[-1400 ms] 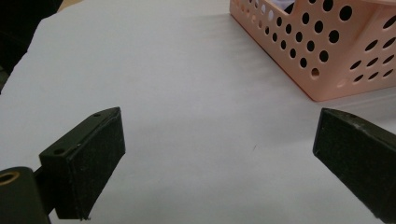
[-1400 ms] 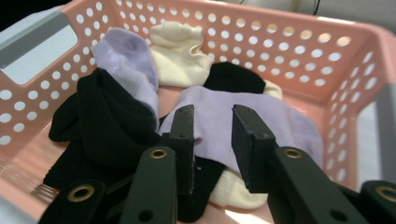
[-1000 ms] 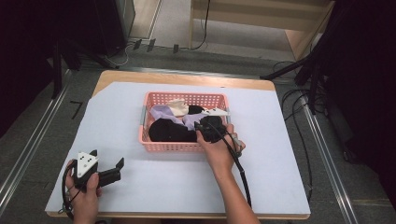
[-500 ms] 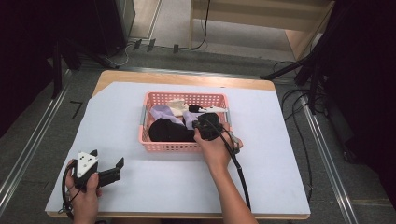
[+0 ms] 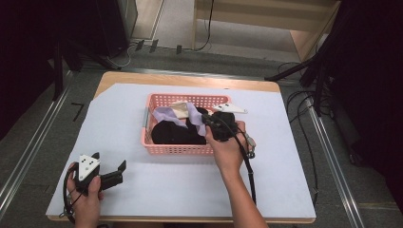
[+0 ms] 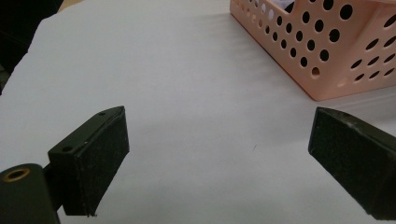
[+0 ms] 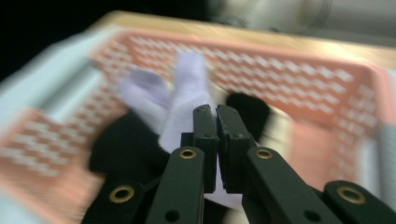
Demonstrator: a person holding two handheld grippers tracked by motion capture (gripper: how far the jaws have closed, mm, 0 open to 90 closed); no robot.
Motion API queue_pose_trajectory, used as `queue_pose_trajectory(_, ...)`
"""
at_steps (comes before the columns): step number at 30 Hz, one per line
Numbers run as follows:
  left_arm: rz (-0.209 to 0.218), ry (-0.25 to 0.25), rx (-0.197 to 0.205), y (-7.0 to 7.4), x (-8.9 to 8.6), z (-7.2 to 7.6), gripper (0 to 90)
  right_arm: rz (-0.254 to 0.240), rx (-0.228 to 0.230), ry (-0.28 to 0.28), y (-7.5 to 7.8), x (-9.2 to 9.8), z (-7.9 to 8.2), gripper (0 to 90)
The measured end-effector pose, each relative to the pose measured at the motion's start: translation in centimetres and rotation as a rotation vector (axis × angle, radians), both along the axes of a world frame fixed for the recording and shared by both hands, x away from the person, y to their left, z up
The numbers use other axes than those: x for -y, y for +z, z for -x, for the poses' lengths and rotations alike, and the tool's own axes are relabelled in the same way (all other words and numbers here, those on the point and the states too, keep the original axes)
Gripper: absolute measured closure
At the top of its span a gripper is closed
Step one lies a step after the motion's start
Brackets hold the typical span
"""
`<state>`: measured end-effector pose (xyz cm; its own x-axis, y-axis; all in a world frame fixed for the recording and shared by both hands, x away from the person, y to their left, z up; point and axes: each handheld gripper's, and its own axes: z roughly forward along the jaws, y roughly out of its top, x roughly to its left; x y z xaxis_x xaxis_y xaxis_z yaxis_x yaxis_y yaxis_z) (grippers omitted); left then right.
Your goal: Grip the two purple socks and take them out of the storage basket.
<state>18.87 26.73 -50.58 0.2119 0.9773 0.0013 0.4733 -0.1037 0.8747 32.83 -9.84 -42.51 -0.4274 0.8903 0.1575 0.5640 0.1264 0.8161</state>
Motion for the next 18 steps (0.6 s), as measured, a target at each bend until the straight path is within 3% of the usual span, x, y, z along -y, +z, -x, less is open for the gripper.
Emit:
queue_pose_trajectory(2, 0.0, -0.001, -0.002, 0.0, 0.0, 0.0, 5.9, 0.048, -0.038, -0.044, -1.1, 0.6, -0.6, 83.1)
queue_pose_trajectory(4, -0.001, -0.001, -0.005, 0.0, 0.0, 0.0, 5.9, 0.109, -0.089, -0.044, -2.5, 0.8, -1.2, 67.8)
queue_pose_trajectory(6, -0.005, -0.001, -0.005, 0.0, 0.0, 0.0, 5.9, 0.116, -0.094, -0.039, -2.7, 0.7, -1.2, 65.9)
queue_pose_trajectory(9, -0.005, 0.0, -0.005, 0.0, 0.0, 0.0, 5.9, 0.081, -0.065, -0.013, -2.8, 0.2, -1.1, 58.3)
queue_pose_trajectory(12, -0.005, -0.001, -0.003, 0.0, 0.1, 0.0, 5.9, 0.08, -0.033, 0.001, -3.2, -0.8, -1.3, 52.4)
queue_pose_trajectory(13, -0.004, -0.001, -0.002, 0.0, 0.1, 0.0, 5.9, 0.092, -0.04, 0.003, -3.4, -1.0, -1.5, 50.6)
queue_pose_trajectory(14, -0.003, -0.002, 0.0, 0.0, 0.1, 0.0, 5.9, 0.115, -0.076, 0.0, -4.1, -1.4, -2.1, 47.3)
queue_pose_trajectory(18, -0.003, -0.003, -0.001, 0.0, 0.0, 0.0, 6.0, 0.167, -0.087, -0.021, -4.6, -1.8, -2.5, 45.2)
